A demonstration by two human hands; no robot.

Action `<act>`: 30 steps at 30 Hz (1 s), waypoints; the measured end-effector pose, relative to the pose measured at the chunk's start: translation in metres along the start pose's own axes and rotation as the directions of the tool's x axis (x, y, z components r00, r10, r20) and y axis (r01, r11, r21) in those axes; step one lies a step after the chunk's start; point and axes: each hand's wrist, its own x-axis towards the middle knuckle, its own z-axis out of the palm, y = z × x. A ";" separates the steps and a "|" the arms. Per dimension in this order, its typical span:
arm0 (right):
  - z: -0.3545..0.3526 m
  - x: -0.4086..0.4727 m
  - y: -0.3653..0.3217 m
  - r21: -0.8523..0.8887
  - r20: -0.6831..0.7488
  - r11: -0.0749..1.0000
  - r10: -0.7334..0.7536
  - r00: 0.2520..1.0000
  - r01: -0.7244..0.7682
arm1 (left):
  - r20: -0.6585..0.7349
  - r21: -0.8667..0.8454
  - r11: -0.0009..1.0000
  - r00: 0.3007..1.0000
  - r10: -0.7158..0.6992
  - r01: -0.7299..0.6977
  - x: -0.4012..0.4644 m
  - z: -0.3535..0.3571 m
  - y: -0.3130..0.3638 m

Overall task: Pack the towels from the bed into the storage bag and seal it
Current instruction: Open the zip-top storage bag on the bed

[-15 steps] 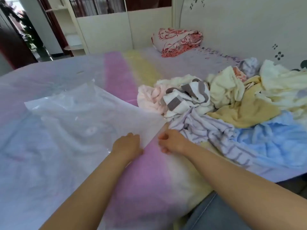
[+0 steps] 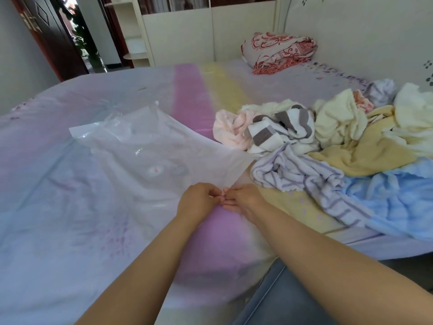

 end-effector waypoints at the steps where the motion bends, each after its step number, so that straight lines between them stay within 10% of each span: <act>1: 0.001 0.001 0.002 0.055 -0.014 0.998 0.000 1.000 0.001 | -0.004 -0.042 0.999 1.000 -0.002 0.002 0.001 -0.001 -0.003; 18: 0.032 0.013 0.009 0.418 -0.092 0.891 -0.153 0.984 0.177 | 0.006 -0.386 0.918 0.995 0.101 -0.091 0.035 -0.028 -0.017; 30: 0.037 0.019 0.002 0.133 -0.099 0.958 -0.240 0.966 0.252 | -0.049 -0.412 0.905 0.994 0.094 -0.106 0.035 -0.027 -0.031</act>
